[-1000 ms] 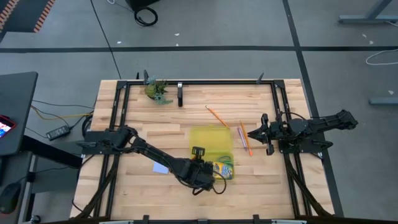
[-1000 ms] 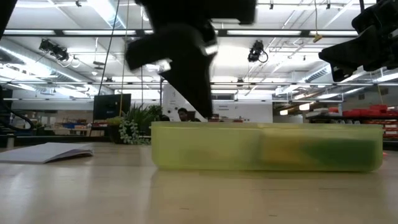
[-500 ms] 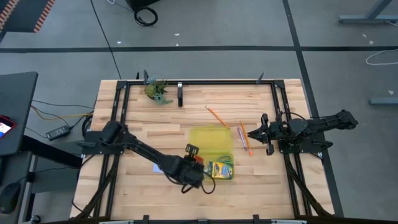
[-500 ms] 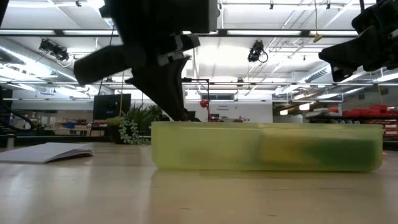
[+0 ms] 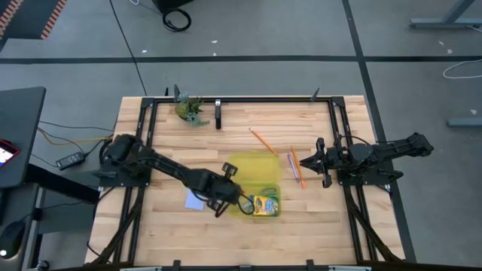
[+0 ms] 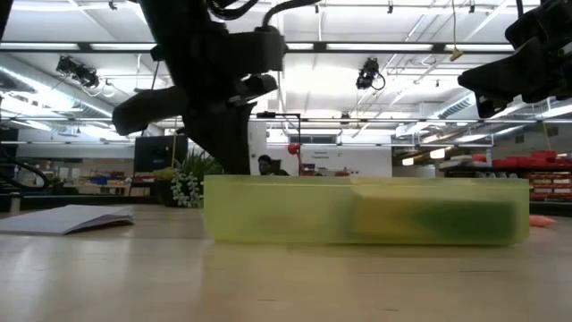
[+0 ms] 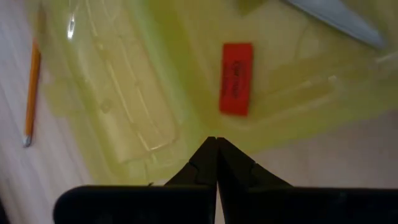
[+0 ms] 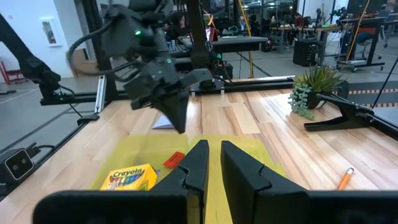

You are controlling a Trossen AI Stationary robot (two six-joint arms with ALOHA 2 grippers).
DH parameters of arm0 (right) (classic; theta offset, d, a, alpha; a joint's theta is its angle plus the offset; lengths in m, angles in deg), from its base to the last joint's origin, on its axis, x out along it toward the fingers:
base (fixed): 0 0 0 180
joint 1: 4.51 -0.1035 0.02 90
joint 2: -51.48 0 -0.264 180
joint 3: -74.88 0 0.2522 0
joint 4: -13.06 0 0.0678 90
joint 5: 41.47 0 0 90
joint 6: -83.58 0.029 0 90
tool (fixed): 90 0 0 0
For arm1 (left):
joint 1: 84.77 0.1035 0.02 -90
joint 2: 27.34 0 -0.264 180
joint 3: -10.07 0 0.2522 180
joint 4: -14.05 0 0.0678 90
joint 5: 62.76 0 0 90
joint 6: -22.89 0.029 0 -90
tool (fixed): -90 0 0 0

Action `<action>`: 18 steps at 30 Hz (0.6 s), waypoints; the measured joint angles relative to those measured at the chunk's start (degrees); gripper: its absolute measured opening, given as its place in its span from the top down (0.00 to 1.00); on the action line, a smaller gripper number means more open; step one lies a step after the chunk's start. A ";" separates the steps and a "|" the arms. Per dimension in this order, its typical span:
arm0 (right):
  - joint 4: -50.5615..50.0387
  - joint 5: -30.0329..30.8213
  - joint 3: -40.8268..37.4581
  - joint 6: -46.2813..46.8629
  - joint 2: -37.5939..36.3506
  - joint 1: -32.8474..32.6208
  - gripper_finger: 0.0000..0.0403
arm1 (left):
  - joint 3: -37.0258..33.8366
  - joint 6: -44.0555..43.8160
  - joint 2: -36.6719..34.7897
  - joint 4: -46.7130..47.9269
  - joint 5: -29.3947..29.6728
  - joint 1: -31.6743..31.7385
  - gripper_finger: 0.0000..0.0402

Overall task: Pack school essentials
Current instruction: Put the light pink pen into the yellow supply box

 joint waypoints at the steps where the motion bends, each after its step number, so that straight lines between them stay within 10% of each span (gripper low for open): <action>1: 0.00 0.02 0.00 0.00 0.00 0.00 0.87 | -1.09 0.24 -0.97 -0.27 -0.04 0.40 0.97; 18: 2.33 0.24 -0.09 3.18 0.09 0.02 0.87 | -17.98 -1.03 -19.12 -5.65 -0.14 3.63 0.96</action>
